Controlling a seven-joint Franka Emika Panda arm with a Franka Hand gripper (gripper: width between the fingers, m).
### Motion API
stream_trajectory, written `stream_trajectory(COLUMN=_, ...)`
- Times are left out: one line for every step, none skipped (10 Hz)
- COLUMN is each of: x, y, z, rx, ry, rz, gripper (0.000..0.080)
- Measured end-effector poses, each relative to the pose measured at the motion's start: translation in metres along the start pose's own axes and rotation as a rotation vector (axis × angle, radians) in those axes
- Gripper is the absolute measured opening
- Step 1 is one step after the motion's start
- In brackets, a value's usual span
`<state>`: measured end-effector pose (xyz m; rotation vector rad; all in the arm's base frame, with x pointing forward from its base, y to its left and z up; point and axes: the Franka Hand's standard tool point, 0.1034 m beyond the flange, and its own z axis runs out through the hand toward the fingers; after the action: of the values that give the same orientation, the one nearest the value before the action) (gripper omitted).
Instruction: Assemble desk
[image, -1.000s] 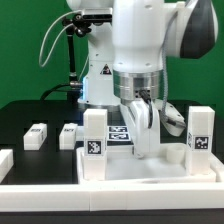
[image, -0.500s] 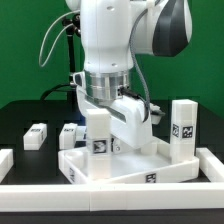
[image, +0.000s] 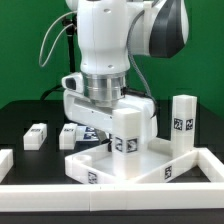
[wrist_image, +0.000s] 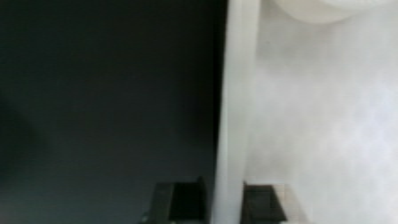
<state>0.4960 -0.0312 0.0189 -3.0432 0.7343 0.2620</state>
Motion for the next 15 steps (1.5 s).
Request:
stream_trajectory(x=0.010, y=-0.010, z=-0.003, rx=-0.009, ry=0.018, rz=-0.095, gripper=0.0079)
stream_trajectory(x=0.017, y=-0.026, z=-0.005, rx=-0.017, ry=0.029, rz=-0.223, gripper=0.0074)
stream_trajectory(x=0.024, y=-0.038, z=-0.008, rx=-0.012, ry=0.040, rz=-0.291, gripper=0.0065)
stream_trajectory(x=0.024, y=-0.036, z=-0.008, rx=-0.027, ry=0.069, rz=-0.306, gripper=0.0065)
stream_trajectory(x=0.023, y=-0.034, z=-0.007, rx=-0.031, ry=0.064, rz=-0.367, gripper=0.0063)
stream_trajectory(x=0.024, y=-0.032, z=-0.007, rx=-0.033, ry=0.064, rz=-0.433, gripper=0.0062)
stream_trajectory(x=0.024, y=-0.031, z=-0.007, rx=-0.040, ry=0.062, rz=-0.487, gripper=0.0062)
stream_trajectory(x=0.025, y=-0.029, z=-0.007, rx=-0.044, ry=0.062, rz=-0.528, gripper=0.0060)
stream_trajectory(x=0.027, y=-0.027, z=-0.008, rx=-0.050, ry=0.061, rz=-0.628, gripper=0.0060)
stream_trajectory(x=0.036, y=-0.023, z=-0.010, rx=-0.063, ry=0.066, rz=-0.755, gripper=0.0060)
stream_trajectory(x=0.049, y=-0.023, z=-0.011, rx=-0.076, ry=0.074, rz=-0.865, gripper=0.0060)
stream_trajectory(x=0.061, y=-0.027, z=-0.014, rx=-0.099, ry=0.086, rz=-0.935, gripper=0.0060)
stream_trajectory(x=0.071, y=-0.033, z=-0.015, rx=-0.134, ry=0.090, rz=-1.010, gripper=0.0060)
stream_trajectory(x=0.078, y=-0.039, z=-0.017, rx=-0.175, ry=0.090, rz=-1.082, gripper=0.0060)
stream_trajectory(x=0.077, y=-0.040, z=-0.020, rx=-0.221, ry=0.105, rz=-1.025, gripper=0.0060)
